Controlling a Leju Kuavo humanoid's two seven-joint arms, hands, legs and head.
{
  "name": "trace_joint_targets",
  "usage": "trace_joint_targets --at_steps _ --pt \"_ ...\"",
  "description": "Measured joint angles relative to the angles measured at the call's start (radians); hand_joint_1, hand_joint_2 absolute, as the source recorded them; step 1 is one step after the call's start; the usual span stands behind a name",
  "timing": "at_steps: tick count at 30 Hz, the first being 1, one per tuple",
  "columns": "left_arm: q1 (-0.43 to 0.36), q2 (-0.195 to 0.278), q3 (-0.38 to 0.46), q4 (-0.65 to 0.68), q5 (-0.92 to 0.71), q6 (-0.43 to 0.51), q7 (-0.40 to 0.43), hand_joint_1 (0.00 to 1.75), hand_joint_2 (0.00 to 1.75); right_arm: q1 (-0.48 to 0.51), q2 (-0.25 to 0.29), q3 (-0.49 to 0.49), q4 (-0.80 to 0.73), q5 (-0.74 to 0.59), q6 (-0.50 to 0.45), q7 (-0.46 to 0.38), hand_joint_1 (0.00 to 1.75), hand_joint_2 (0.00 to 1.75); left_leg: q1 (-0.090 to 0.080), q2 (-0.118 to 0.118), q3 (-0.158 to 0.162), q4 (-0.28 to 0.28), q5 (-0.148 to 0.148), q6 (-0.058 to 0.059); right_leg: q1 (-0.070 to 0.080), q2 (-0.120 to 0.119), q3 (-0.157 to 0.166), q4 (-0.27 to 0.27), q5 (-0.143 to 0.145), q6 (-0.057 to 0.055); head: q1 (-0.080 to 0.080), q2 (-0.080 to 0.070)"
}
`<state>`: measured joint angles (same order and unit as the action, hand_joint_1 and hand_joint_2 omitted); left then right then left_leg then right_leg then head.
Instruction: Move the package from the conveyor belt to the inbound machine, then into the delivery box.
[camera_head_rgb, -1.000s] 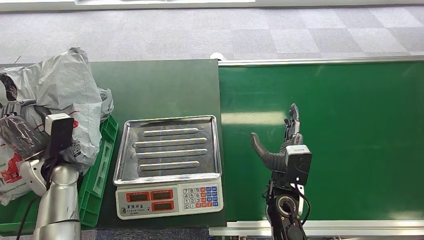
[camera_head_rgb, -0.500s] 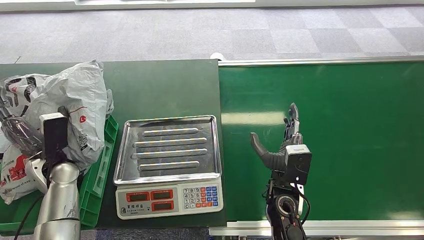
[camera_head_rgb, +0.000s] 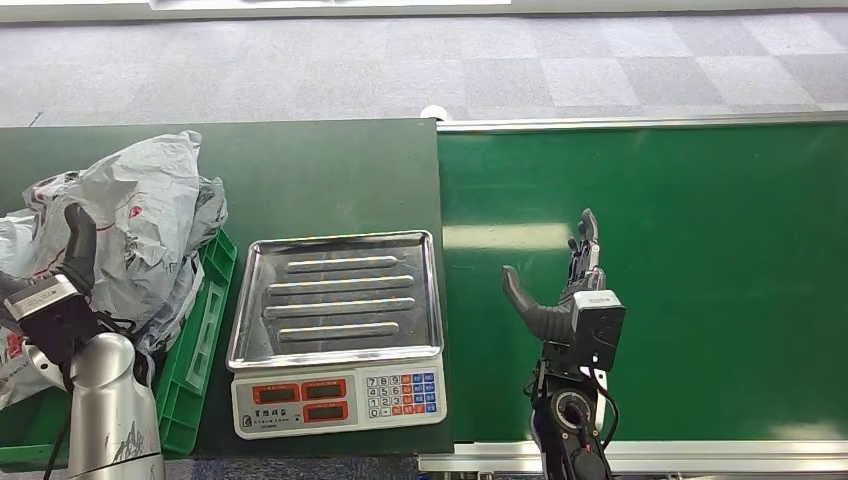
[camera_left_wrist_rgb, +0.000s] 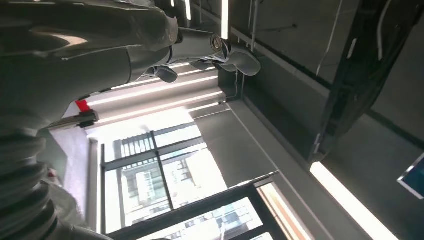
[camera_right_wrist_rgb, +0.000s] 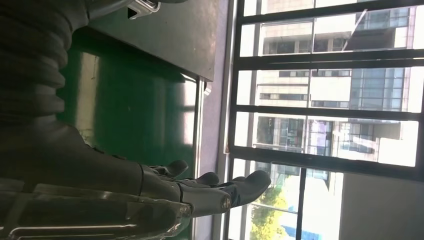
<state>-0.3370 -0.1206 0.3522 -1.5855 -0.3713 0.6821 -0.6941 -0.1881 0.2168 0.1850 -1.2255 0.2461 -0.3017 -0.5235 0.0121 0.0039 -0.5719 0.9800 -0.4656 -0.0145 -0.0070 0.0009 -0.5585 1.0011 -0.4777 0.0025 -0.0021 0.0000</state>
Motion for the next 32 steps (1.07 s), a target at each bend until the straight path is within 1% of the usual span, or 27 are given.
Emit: trace_joint_targets --at_steps 4,7,9,12,14,17,19,21,24,26,30,32 --pt "0.047 -0.025 -0.05 -0.155 0.014 0.0 0.0 0.0 1.75 0.0 -0.004 0.0 0.001 -0.003 -0.001 -0.001 0.0 1.75 0.0 0.0 0.0 0.0 0.0 0.0 0.0 0.0 0.0 0.0 0.0 0.0 0.0 0.0" --pt "0.07 -0.033 -0.079 -0.228 0.029 0.0 0.0 0.0 1.75 0.0 -0.005 0.0 0.002 -0.004 -0.001 -0.001 0.0 1.75 0.0 0.0 0.0 0.0 0.0 0.0 0.0 0.0 0.0 0.0 0.0 0.0 0.0 0.0" --pt "0.091 -0.027 -0.112 -0.265 0.074 -0.003 0.0 0.0 1.75 0.0 -0.007 0.0 0.002 -0.005 -0.001 -0.001 0.0 1.75 0.0 0.0 0.0 0.0 0.0 0.0 0.0 0.0 0.0 0.0 0.0 0.0 0.0 0.0" --pt "0.137 -0.001 -0.218 -0.298 0.163 -0.052 0.0 0.0 1.75 0.0 -0.011 -0.001 0.002 -0.004 0.001 -0.001 0.0 1.75 0.0 0.0 0.0 0.0 0.0 0.0 0.0 0.0 0.0 0.0 0.0 0.0 0.0 0.0" --pt "0.174 0.009 -0.301 -0.307 0.157 -0.077 0.0 0.0 1.75 0.001 -0.012 -0.001 0.001 0.014 0.006 0.001 0.0 1.75 0.0 0.0 0.0 0.0 0.0 0.0 0.0 0.0 0.0 0.0 0.0 0.0 0.0 0.0" --pt "0.223 0.011 -0.41 -0.304 0.075 -0.043 0.0 0.0 1.75 0.006 -0.013 0.001 -0.01 0.057 0.013 0.009 0.0 1.75 -0.001 0.0 0.0 0.0 -0.001 0.0 -0.001 0.0 0.0 0.0 0.0 0.0 0.0 0.0" --pt "0.245 0.014 -0.461 -0.301 0.058 -0.025 0.0 0.0 1.75 0.011 -0.013 0.002 -0.02 0.07 0.016 0.012 0.0 1.75 -0.001 0.0 0.0 0.0 -0.001 0.0 -0.001 0.0 0.0 0.0 0.0 0.0 0.0 0.0" --pt "0.26 0.017 -0.49 -0.298 0.07 -0.032 0.013 0.0 1.75 0.015 -0.013 0.002 -0.028 0.087 0.018 0.017 0.0 1.75 -0.001 0.0 0.0 0.0 -0.001 0.0 -0.001 0.0 0.0 0.0 0.0 0.0 0.0 0.0" --pt "0.309 0.011 -0.515 -0.291 0.13 -0.113 0.048 0.0 1.75 0.036 -0.018 0.006 -0.049 0.154 0.027 0.028 0.0 1.75 -0.001 0.0 0.001 0.0 -0.001 0.0 -0.001 0.0 0.0 0.0 0.0 0.0 0.0 0.0" --pt "0.361 -0.004 -0.526 -0.278 0.167 -0.154 0.037 0.0 1.75 0.065 -0.024 0.006 -0.073 0.181 0.039 0.029 0.0 1.75 -0.001 0.001 0.001 0.0 -0.002 -0.001 -0.001 0.0 0.0 0.0 -0.001 0.0 0.0 0.0" --pt "0.453 -0.036 -0.546 -0.216 0.274 -0.225 0.048 0.0 1.75 0.135 -0.037 0.002 -0.109 0.149 0.06 0.006 0.0 1.75 -0.001 0.0 0.0 0.0 -0.004 0.0 -0.001 0.0 0.0 -0.001 -0.003 0.001 0.0 0.0" --pt "0.477 -0.044 -0.557 -0.179 0.308 -0.235 0.039 0.0 1.75 0.162 -0.041 -0.001 -0.114 0.129 0.061 -0.012 0.0 1.75 -0.001 0.0 0.0 0.0 -0.004 0.0 -0.001 0.0 0.0 -0.001 -0.003 0.002 0.0 0.0"
